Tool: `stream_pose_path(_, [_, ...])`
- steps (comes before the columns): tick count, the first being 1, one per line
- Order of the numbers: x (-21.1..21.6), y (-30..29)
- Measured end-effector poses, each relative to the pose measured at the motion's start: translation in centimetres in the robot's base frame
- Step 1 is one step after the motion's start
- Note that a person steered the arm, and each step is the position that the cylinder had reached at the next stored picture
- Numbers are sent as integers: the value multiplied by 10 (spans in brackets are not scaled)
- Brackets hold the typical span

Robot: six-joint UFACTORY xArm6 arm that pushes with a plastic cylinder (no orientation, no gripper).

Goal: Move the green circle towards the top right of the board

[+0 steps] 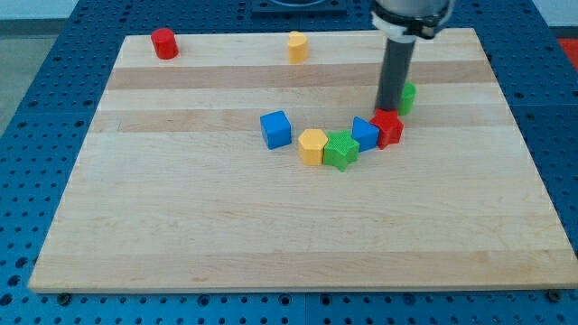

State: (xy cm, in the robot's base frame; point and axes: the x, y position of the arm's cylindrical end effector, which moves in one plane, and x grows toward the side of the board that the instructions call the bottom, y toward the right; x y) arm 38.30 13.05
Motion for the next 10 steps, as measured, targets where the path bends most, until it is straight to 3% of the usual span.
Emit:
stream_pose_path(2, [-38,51])
stream_pose_path(4, [-89,62])
stream_pose_path(7, [-94,2])
stream_pose_path(10, [-106,52])
